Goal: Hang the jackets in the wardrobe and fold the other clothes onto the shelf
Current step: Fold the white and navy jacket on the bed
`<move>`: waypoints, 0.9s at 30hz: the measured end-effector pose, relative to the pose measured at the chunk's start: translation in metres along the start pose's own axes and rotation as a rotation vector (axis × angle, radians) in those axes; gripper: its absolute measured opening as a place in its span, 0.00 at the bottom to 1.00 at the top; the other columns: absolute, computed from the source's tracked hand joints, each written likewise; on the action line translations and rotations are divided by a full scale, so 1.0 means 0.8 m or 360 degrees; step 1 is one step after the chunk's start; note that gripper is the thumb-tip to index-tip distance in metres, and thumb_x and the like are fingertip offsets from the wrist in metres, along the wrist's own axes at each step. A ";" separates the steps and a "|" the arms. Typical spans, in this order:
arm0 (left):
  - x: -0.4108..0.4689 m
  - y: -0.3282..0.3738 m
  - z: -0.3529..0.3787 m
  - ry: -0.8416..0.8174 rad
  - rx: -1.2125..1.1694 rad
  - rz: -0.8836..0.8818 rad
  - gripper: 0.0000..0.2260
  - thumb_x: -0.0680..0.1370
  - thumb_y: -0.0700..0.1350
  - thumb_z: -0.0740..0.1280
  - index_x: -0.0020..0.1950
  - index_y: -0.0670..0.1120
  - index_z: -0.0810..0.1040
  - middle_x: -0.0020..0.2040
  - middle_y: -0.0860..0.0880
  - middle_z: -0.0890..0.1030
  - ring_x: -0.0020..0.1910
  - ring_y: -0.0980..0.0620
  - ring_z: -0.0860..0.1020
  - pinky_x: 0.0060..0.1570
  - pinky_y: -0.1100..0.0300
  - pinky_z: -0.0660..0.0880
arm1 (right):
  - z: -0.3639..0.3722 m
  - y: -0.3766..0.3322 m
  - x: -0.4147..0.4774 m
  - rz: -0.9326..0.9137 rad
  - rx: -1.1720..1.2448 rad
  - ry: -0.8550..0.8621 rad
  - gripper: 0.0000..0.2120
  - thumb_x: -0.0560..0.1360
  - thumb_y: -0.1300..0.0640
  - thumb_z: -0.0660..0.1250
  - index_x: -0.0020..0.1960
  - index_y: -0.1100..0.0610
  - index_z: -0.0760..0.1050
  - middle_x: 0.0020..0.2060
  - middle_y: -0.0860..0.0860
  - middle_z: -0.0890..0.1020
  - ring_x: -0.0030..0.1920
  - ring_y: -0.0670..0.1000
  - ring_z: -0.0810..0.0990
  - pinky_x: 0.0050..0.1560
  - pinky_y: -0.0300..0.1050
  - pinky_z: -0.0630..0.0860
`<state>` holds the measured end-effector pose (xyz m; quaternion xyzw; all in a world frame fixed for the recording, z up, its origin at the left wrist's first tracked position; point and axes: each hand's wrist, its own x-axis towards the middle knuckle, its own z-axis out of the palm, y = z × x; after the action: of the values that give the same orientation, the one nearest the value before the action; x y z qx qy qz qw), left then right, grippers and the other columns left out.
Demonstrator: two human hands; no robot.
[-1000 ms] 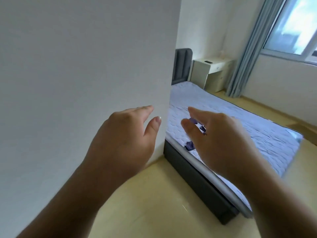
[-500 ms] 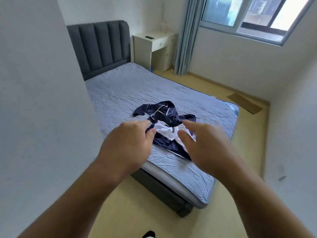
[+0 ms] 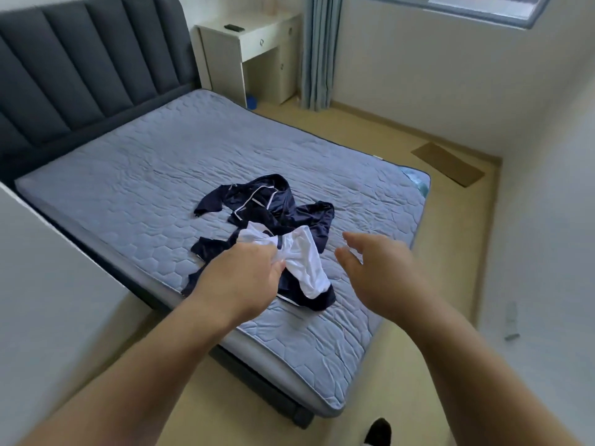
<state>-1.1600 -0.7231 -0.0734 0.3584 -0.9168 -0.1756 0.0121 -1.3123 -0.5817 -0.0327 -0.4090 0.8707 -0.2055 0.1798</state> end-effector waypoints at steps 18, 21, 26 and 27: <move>0.228 0.128 0.299 -0.0688 -0.0566 -0.0942 0.14 0.79 0.44 0.62 0.34 0.45 0.67 0.32 0.46 0.70 0.34 0.45 0.68 0.37 0.53 0.65 | 0.028 0.287 0.288 -0.0017 -0.0166 -0.0869 0.15 0.83 0.54 0.57 0.61 0.63 0.76 0.50 0.58 0.83 0.53 0.61 0.80 0.50 0.51 0.79; 0.290 0.109 0.374 -0.0695 -0.0983 -0.1294 0.12 0.77 0.41 0.63 0.34 0.46 0.69 0.33 0.42 0.68 0.34 0.47 0.65 0.36 0.56 0.61 | 0.064 0.325 0.353 -0.0007 -0.0221 -0.0993 0.17 0.84 0.54 0.57 0.68 0.61 0.74 0.57 0.57 0.82 0.54 0.58 0.80 0.55 0.55 0.80; 0.380 0.074 0.514 -0.0743 -0.1959 -0.2210 0.10 0.83 0.40 0.63 0.42 0.44 0.72 0.37 0.47 0.74 0.35 0.52 0.73 0.40 0.58 0.71 | 0.148 0.401 0.463 -0.0033 -0.0259 -0.1293 0.21 0.85 0.50 0.55 0.77 0.45 0.66 0.61 0.49 0.82 0.51 0.51 0.82 0.49 0.48 0.80; 0.392 0.069 0.540 -0.0689 -0.2065 -0.2360 0.08 0.83 0.42 0.65 0.44 0.44 0.72 0.40 0.47 0.74 0.36 0.52 0.74 0.43 0.57 0.73 | 0.164 0.415 0.483 -0.0030 -0.0253 -0.1385 0.21 0.85 0.50 0.54 0.77 0.45 0.66 0.63 0.49 0.82 0.51 0.49 0.82 0.48 0.45 0.79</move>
<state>-1.4930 -0.7573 -0.4926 0.7229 -0.1723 -0.6651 -0.0742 -1.6934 -0.7204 -0.3676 -0.4779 0.7233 0.0518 0.4957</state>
